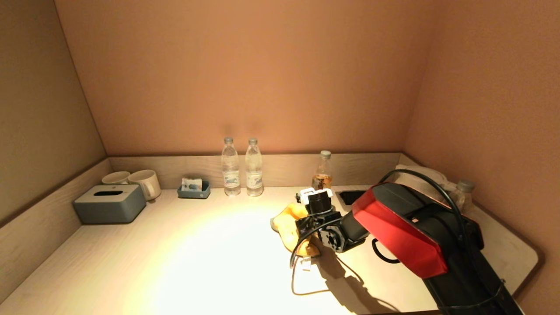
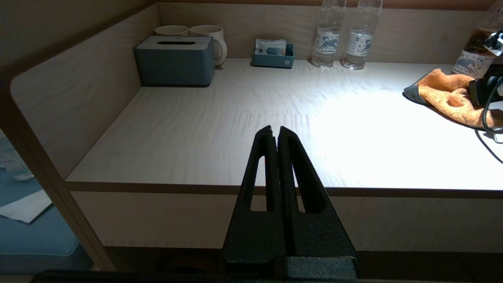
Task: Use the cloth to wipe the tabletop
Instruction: Sweep the stains on the table
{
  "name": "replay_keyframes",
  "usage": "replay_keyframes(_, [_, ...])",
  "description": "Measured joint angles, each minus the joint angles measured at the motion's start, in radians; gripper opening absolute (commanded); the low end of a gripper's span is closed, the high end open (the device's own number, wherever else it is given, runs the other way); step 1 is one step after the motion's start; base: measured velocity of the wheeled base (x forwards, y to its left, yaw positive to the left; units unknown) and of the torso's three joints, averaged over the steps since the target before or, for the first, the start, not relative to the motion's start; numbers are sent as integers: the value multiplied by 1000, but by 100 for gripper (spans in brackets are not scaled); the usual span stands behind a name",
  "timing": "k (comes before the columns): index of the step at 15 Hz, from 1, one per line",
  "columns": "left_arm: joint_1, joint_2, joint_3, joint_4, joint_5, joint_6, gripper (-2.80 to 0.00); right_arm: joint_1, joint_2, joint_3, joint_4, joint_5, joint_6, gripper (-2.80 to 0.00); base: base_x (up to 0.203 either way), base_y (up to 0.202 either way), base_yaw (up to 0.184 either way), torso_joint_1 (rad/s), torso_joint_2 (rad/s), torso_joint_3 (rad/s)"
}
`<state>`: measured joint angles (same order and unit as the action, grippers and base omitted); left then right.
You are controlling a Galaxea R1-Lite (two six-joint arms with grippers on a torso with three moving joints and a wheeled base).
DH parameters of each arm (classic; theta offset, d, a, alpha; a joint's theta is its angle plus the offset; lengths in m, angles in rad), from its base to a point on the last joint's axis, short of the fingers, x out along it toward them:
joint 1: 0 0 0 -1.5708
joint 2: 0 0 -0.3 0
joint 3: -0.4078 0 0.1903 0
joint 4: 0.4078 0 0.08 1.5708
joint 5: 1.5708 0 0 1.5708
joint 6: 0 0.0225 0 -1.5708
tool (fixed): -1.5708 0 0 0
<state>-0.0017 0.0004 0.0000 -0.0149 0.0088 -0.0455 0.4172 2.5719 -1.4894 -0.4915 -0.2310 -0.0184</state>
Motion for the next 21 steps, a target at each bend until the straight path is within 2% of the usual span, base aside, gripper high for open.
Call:
replay_keyframes(6, [0, 0, 0, 0, 0, 0, -280, 46, 14, 11, -1, 0, -13, -280, 0, 0, 0, 0, 0, 0])
replay_keyframes(14, [0, 0, 0, 0, 0, 0, -280, 265, -52, 109, -7, 7, 1, -280, 0, 0, 0, 0, 0, 0])
replay_keyframes(21, [0, 0, 0, 0, 0, 0, -280, 380, -169, 300, -68, 7, 18, -280, 0, 0, 0, 0, 0, 0])
